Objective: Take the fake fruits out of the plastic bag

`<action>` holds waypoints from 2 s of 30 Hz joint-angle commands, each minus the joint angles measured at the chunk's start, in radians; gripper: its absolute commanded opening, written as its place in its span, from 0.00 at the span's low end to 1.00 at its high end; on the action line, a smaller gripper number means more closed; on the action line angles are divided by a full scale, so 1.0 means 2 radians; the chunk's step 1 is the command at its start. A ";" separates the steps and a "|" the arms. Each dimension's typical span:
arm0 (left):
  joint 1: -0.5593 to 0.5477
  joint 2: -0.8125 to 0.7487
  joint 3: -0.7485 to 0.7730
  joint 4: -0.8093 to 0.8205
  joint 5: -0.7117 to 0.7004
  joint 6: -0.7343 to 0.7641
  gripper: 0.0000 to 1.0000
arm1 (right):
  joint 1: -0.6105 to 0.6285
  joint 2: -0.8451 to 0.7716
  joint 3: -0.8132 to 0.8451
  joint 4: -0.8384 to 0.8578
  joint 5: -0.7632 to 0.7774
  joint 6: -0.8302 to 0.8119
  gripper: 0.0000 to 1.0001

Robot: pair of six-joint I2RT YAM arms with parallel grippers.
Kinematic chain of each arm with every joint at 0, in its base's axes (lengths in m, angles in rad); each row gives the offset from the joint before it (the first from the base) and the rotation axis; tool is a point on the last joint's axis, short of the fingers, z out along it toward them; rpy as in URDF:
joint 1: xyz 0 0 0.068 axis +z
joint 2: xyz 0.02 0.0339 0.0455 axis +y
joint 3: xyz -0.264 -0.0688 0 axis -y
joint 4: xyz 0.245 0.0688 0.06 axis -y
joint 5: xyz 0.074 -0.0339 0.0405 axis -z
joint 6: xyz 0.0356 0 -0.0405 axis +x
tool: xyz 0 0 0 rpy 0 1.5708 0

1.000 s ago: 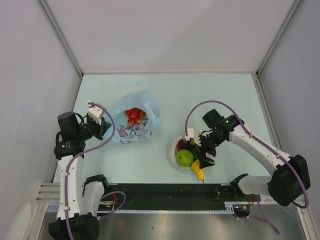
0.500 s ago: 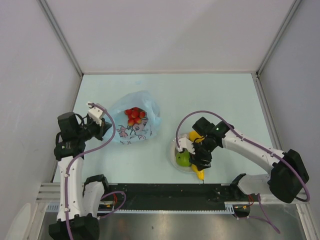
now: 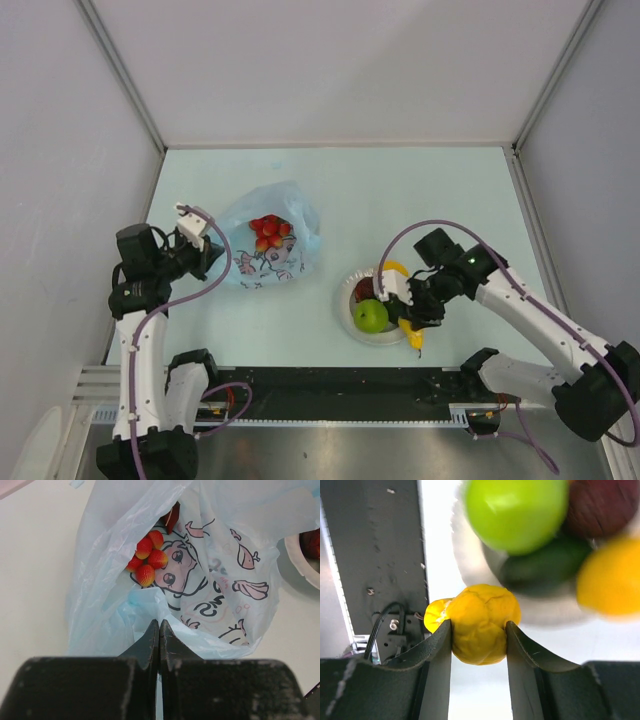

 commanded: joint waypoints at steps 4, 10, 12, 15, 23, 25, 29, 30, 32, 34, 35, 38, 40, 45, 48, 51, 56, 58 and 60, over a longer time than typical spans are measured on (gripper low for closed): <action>-0.007 0.004 -0.006 0.034 0.022 -0.022 0.02 | -0.145 0.041 0.024 -0.016 -0.016 0.035 0.29; -0.008 0.002 -0.001 0.023 0.022 -0.021 0.02 | -0.181 0.098 0.037 0.039 -0.041 0.101 0.31; -0.008 0.001 0.000 0.021 0.020 -0.020 0.02 | -0.184 0.106 0.042 0.054 -0.043 0.108 0.32; -0.009 -0.001 -0.001 0.020 0.020 -0.024 0.02 | -0.185 0.115 0.045 0.074 -0.044 0.112 0.32; -0.008 -0.007 -0.004 0.020 0.018 -0.026 0.02 | -0.183 0.140 0.047 0.080 -0.049 0.123 0.46; -0.008 -0.006 -0.005 0.021 0.018 -0.027 0.02 | -0.183 0.143 0.046 0.070 -0.051 0.114 0.61; -0.008 -0.007 -0.007 0.022 0.020 -0.028 0.02 | -0.183 0.125 0.048 0.068 -0.058 0.114 1.00; -0.008 -0.008 -0.006 0.018 0.020 -0.025 0.02 | -0.183 0.109 0.050 0.068 -0.060 0.115 1.00; -0.008 -0.007 -0.005 0.012 0.019 -0.020 0.02 | -0.182 0.089 0.066 0.065 -0.066 0.115 1.00; -0.008 -0.009 -0.002 0.000 0.018 -0.011 0.02 | -0.175 0.065 0.095 0.064 -0.072 0.119 1.00; -0.008 -0.010 -0.003 -0.003 0.015 -0.009 0.02 | -0.170 0.061 0.105 0.064 -0.084 0.121 1.00; -0.008 -0.019 -0.020 -0.013 0.012 0.003 0.01 | -0.133 0.050 0.139 0.107 -0.115 0.166 1.00; -0.008 -0.025 -0.022 -0.021 0.018 0.005 0.00 | -0.105 0.053 0.152 0.210 -0.115 0.283 1.00; -0.009 -0.041 -0.015 -0.034 0.022 0.000 0.00 | -0.023 0.128 0.216 0.429 -0.117 0.417 0.87; -0.008 -0.048 -0.013 -0.036 0.030 0.000 0.00 | 0.038 0.202 0.261 0.505 -0.120 0.442 0.71; -0.008 -0.056 -0.010 -0.035 0.036 -0.001 0.00 | 0.087 0.292 0.322 0.516 -0.101 0.465 0.61; -0.008 -0.079 0.002 -0.039 0.042 -0.008 0.00 | 0.109 0.402 0.363 0.511 -0.026 0.491 0.48; -0.008 -0.094 0.010 -0.047 0.044 -0.009 0.00 | 0.099 0.436 0.367 0.515 0.033 0.504 0.46; -0.008 -0.110 0.027 -0.063 0.044 -0.004 0.00 | 0.087 0.456 0.373 0.517 0.073 0.499 0.43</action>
